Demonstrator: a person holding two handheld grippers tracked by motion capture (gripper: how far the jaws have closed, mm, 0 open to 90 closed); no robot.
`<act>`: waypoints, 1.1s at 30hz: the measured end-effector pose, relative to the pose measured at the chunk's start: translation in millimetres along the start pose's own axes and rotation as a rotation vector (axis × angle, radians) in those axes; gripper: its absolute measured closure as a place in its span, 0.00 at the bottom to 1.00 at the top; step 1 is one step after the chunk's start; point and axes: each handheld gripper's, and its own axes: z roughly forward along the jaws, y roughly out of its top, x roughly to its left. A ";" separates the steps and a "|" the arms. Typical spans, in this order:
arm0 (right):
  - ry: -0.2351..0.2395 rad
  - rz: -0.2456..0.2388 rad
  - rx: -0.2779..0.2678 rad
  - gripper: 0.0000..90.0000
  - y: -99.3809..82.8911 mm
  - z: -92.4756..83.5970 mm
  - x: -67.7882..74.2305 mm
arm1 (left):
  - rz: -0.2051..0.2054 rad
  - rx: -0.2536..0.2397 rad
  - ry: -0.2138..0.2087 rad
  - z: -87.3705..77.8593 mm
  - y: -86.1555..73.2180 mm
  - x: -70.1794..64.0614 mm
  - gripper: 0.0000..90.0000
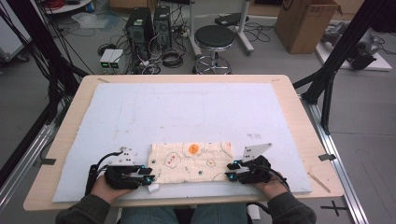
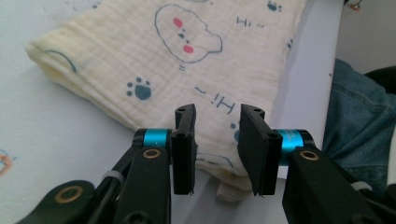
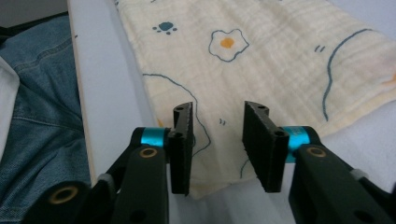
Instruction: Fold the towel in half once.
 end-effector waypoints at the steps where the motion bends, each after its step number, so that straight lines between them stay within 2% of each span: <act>1: -0.001 0.000 -0.003 0.66 1.0 0.0 0.4 | -0.003 -0.013 0.000 -1.1 1.3 0.2 0.73; 4: 0.012 0.009 -0.041 0.63 4.9 -2.0 -0.5 | -0.010 -0.042 0.001 -2.9 6.5 3.2 0.71; 5: 0.011 0.014 -0.046 0.62 7.0 -3.1 -1.2 | -0.023 -0.054 0.005 -2.9 8.7 5.2 0.70; 7: 0.006 0.017 -0.061 0.59 12.3 -4.0 -5.6 | -0.047 -0.074 0.027 -2.3 14.6 11.4 0.68; 11: -0.016 0.031 -0.077 0.59 22.7 -4.9 -16.8 | -0.064 -0.079 0.058 -0.7 22.2 23.7 0.65; 14: -0.038 0.044 -0.079 0.59 28.9 -5.6 -24.0 | -0.077 -0.088 0.073 1.8 26.2 30.5 0.64; 16: -0.051 0.050 -0.083 0.59 32.0 -5.5 -28.2 | -0.101 -0.096 0.078 4.6 27.0 35.6 0.64; 23: -0.093 0.085 -0.079 0.59 41.2 1.1 -48.0 | -0.161 -0.105 0.144 8.1 25.5 53.6 0.61; 26: -0.113 0.100 -0.059 0.58 45.9 4.3 -54.4 | -0.178 -0.103 0.161 8.8 26.1 59.1 0.60; 28: -0.119 0.105 -0.069 0.58 48.0 5.1 -58.3 | -0.172 -0.079 0.170 10.1 30.2 62.3 0.60; 32: -0.130 0.142 -0.059 0.58 49.8 6.5 -66.0 | -0.178 -0.089 0.181 13.8 39.2 68.0 0.58; 33: -0.132 0.152 -0.058 0.58 50.1 6.9 -67.3 | -0.191 -0.088 0.180 15.7 39.6 70.7 0.58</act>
